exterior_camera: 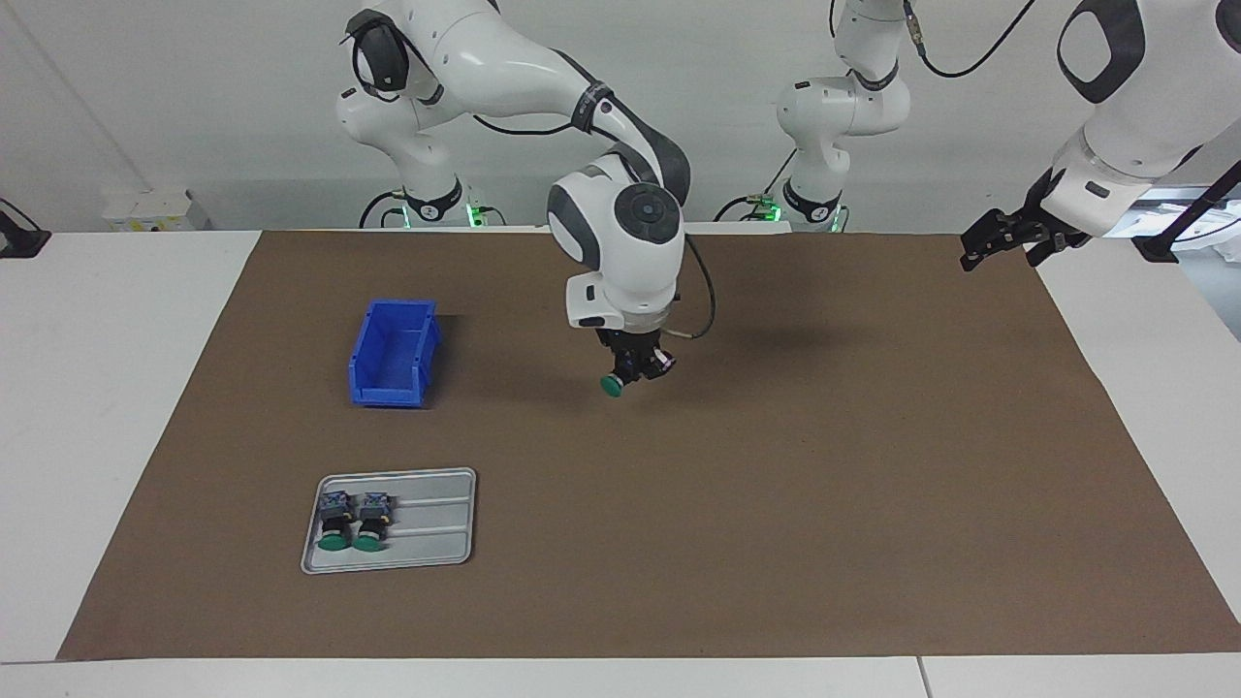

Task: Place and press button with both arms
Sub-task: 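Carry the green button to mid-table and release it with the right gripper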

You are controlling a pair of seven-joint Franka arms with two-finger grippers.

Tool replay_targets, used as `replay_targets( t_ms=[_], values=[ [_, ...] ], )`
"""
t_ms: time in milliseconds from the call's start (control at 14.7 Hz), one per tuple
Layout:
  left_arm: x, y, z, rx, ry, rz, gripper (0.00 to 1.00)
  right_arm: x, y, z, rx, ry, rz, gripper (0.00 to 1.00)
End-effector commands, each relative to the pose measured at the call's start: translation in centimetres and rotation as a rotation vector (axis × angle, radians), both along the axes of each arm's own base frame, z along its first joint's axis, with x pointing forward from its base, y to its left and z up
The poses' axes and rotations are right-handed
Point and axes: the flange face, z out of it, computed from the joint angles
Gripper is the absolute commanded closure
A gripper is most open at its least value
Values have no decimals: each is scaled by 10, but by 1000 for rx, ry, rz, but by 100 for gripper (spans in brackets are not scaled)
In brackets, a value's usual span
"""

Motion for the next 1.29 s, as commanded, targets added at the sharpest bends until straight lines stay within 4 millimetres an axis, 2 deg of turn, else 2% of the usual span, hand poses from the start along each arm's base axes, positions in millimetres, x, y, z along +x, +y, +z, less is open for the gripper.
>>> replay_targets(
  t_ms=[0,68,272,476,748,816,884,952,1020,1156,1224],
  values=[
    [-5,4,1,16,-13,2,0,-6,19,-29,16,-18,-313,93],
    [-5,3,1,16,-12,0,0,-6,16,-38,4,-17,-403,92],
    [-6,-2,1,16,-12,-10,0,-23,19,-58,-8,-9,-418,91],
    [-5,-6,3,16,-19,-17,0,-28,15,-67,6,-21,-423,88],
    [-5,-2,1,16,-15,-11,0,-37,11,-80,10,-25,-424,78],
    [-5,0,1,16,-16,-6,0,-38,12,-79,16,-30,-423,64],
    [-6,1,1,16,-13,-6,0,-36,12,-76,16,-30,-424,45],
    [-6,0,0,16,-12,-7,0,-35,13,-73,15,-32,-417,18],
    [-6,0,0,16,-10,-6,0,-35,14,-71,10,-31,-414,1],
    [-8,1,-2,17,-7,-1,0,-17,8,-39,-7,-20,-426,1],
    [-8,1,-1,17,-7,0,0,-7,4,-14,-9,-24,-430,1]
  ],
)
